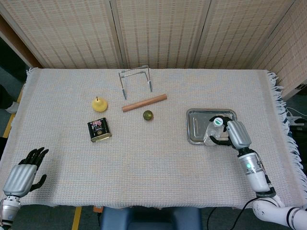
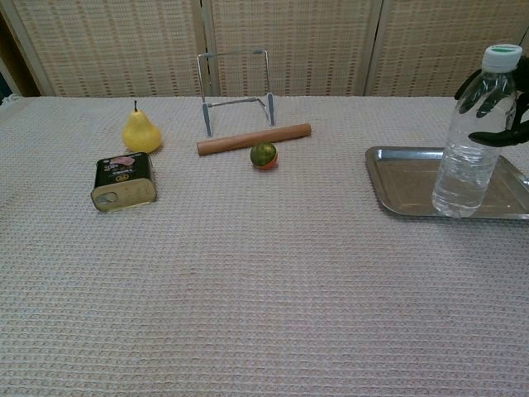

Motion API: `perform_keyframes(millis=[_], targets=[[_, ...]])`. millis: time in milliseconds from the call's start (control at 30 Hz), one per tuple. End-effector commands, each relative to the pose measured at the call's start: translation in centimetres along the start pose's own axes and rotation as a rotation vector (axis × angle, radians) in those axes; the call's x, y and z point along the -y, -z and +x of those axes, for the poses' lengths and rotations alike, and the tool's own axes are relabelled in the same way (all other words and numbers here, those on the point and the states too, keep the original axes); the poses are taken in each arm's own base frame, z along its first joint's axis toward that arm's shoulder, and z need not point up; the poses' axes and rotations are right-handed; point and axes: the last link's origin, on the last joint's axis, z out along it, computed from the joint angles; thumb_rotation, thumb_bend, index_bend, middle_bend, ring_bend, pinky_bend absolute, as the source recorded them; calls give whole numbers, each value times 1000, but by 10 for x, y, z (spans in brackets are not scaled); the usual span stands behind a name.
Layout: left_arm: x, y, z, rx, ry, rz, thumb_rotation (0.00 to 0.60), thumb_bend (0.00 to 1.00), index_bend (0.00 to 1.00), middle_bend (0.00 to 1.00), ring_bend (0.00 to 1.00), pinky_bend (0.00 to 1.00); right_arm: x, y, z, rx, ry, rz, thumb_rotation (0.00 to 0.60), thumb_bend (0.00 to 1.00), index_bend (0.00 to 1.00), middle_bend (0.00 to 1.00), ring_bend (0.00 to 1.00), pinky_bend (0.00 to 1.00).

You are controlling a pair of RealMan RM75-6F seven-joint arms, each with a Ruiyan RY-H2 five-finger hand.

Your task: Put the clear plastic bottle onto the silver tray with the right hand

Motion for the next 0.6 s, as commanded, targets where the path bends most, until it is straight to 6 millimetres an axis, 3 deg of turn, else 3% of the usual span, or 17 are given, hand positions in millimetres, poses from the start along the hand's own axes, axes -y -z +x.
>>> perform_keyframes(millis=[33, 100, 300, 600], targets=[[0, 0, 0, 2, -2, -3, 600, 419, 37, 1, 18, 295, 13, 2, 3, -16, 8, 48, 600, 42, 627, 491, 338, 537], [-1, 1, 0, 2, -2, -4, 600, 420, 37, 1, 18, 296, 30, 7, 10, -49, 20, 106, 600, 42, 627, 491, 338, 537], [-1, 0, -1, 9, -2, 0, 600, 419, 37, 1, 18, 296, 38, 5, 21, -85, 21, 110, 600, 42, 626, 491, 339, 537], [-2, 1, -2, 12, -11, -1, 600, 418, 37, 2, 20, 298, 19, -15, 26, -104, -10, 86, 600, 42, 620, 491, 339, 537]])
